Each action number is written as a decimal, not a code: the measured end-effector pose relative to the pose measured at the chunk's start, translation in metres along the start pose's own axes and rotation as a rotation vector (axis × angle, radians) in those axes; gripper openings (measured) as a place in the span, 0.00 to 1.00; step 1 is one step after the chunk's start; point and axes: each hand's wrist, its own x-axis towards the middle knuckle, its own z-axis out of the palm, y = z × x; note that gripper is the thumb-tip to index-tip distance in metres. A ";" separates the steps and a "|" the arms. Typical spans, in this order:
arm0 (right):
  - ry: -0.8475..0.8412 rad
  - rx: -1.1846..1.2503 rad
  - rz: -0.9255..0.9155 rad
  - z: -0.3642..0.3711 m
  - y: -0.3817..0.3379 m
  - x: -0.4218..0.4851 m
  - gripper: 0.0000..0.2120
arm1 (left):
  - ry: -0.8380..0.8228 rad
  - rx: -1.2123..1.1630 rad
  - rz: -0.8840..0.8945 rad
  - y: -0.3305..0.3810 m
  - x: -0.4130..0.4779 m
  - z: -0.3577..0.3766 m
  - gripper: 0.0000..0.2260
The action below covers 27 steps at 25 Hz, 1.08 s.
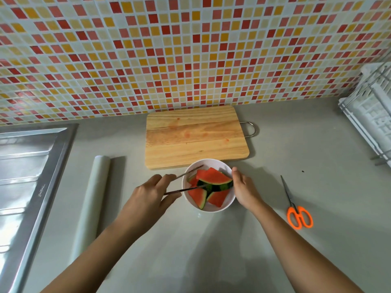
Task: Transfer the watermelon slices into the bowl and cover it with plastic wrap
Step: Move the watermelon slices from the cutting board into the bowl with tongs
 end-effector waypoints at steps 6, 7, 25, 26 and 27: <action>0.009 0.019 -0.002 0.001 0.004 0.001 0.25 | -0.029 0.028 -0.081 0.007 0.000 0.019 0.17; 0.012 0.012 -0.006 0.002 0.004 0.001 0.24 | -0.020 0.027 -0.106 0.003 0.002 0.019 0.17; 0.025 -0.023 -0.020 0.004 0.004 0.004 0.24 | -0.039 -0.234 -0.121 -0.005 -0.017 0.013 0.09; 0.025 -0.024 -0.026 0.005 0.004 0.004 0.24 | -0.043 -0.226 -0.123 -0.006 -0.018 0.014 0.08; 0.026 -0.027 -0.032 0.005 0.004 0.004 0.24 | -0.032 -0.211 -0.124 -0.006 -0.018 0.016 0.08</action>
